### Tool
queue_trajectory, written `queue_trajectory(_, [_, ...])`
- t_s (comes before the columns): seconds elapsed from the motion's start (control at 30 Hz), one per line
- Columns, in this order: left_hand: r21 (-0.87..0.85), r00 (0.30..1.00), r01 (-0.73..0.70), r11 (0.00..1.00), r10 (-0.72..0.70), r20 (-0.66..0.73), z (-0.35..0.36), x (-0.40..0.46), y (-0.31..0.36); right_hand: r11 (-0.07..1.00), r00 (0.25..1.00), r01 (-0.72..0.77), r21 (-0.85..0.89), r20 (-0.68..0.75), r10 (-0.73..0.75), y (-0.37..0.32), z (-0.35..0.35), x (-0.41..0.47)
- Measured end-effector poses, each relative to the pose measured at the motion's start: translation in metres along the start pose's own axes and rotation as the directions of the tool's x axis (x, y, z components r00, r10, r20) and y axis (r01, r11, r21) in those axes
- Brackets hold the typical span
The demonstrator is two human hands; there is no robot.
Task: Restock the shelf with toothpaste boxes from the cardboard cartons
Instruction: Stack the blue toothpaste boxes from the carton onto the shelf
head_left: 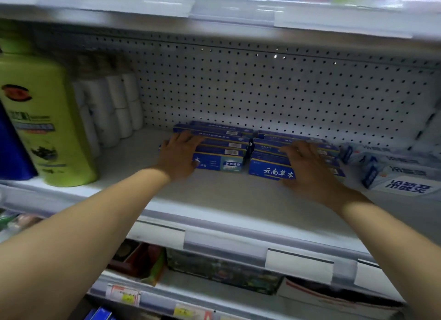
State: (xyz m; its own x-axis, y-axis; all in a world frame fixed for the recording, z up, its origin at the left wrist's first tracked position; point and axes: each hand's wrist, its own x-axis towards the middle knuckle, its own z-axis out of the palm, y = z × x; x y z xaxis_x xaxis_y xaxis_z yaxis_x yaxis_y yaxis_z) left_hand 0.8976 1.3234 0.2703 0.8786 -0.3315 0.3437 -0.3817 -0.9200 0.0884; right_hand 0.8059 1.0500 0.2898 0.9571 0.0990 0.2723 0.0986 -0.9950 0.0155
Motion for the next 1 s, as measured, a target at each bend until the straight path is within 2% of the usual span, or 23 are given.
queue_trajectory(0.17, [-0.065, 0.991, 0.134, 0.989, -0.135, 0.000, -0.032, -0.042, -0.033, 0.992, 0.995, 0.076, 0.097, 0.059, -0.082, -0.061, -0.012, -0.010])
queue_trajectory(0.37, [0.018, 0.959, 0.281, 0.960, -0.281, 0.022, -0.074, -0.120, -0.078, 0.973, 0.976, 0.199, 0.120, 0.066, -0.207, -0.142, -0.023, -0.041])
queue_trajectory(0.5, [-0.016, 0.946, 0.321, 0.947, -0.320, 0.045, -0.089, -0.171, -0.103, 0.943, 0.947, 0.312, 0.111, 0.047, -0.319, -0.190, -0.024, -0.058])
queue_trajectory(0.57, [-0.001, 0.909, 0.413, 0.911, -0.412, 0.064, -0.103, -0.235, -0.128, 0.896, 0.900, 0.421, 0.145, 0.053, -0.432, -0.246, -0.020, -0.079])
queue_trajectory(0.63, [0.010, 0.902, 0.423, 0.906, -0.422, 0.087, -0.098, -0.249, -0.133, 0.886, 0.896, 0.432, 0.170, 0.030, -0.442, -0.256, -0.014, -0.086])
queue_trajectory(0.8, [0.084, 0.804, 0.545, 0.834, -0.548, 0.231, -0.083, -0.351, -0.164, 0.806, 0.805, 0.554, 0.208, 0.113, -0.582, -0.330, 0.022, -0.120])
queue_trajectory(1.0, [0.119, 0.637, 0.687, 0.717, -0.672, 0.377, -0.043, -0.452, -0.190, 0.741, 0.700, 0.604, 0.294, 0.248, -0.669, -0.390, 0.090, -0.153])
